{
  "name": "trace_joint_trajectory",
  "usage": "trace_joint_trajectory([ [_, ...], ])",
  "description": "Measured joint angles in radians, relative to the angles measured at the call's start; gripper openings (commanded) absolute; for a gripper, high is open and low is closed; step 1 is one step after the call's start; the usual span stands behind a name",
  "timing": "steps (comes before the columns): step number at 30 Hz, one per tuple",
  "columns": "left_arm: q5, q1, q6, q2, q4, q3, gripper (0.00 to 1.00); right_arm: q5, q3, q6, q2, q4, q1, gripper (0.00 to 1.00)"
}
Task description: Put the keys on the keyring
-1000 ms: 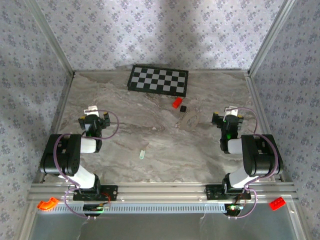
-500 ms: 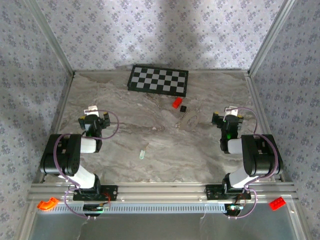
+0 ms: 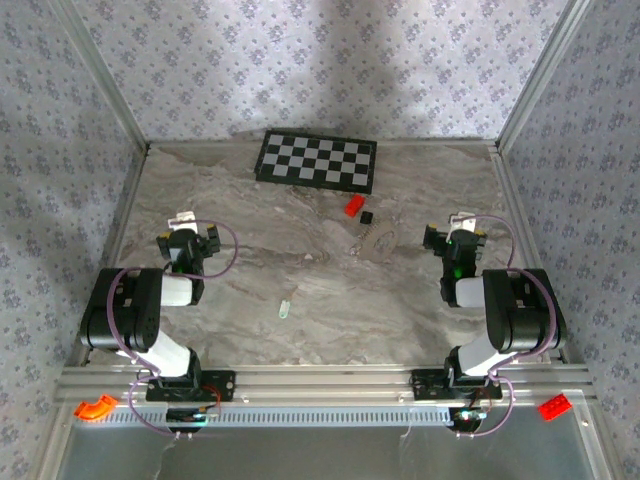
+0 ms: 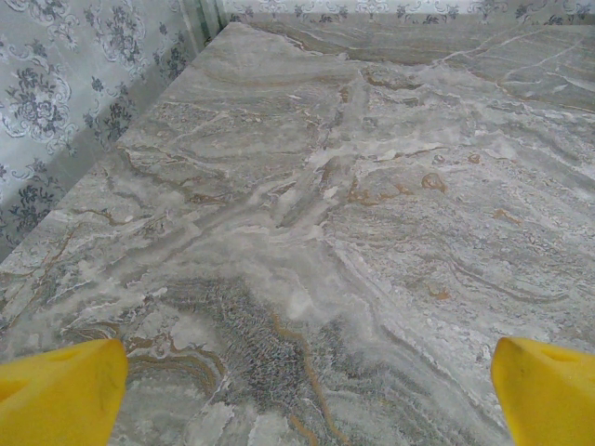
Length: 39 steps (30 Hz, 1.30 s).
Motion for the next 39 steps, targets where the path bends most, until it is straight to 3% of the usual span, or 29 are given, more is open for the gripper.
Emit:
trace_joint_trajectory([
  [39,0.016,0.000,0.000,-0.003,-0.028,0.002,1.00,-0.037,-0.003,0.000,-0.015,-0.007,-0.014,1.00],
])
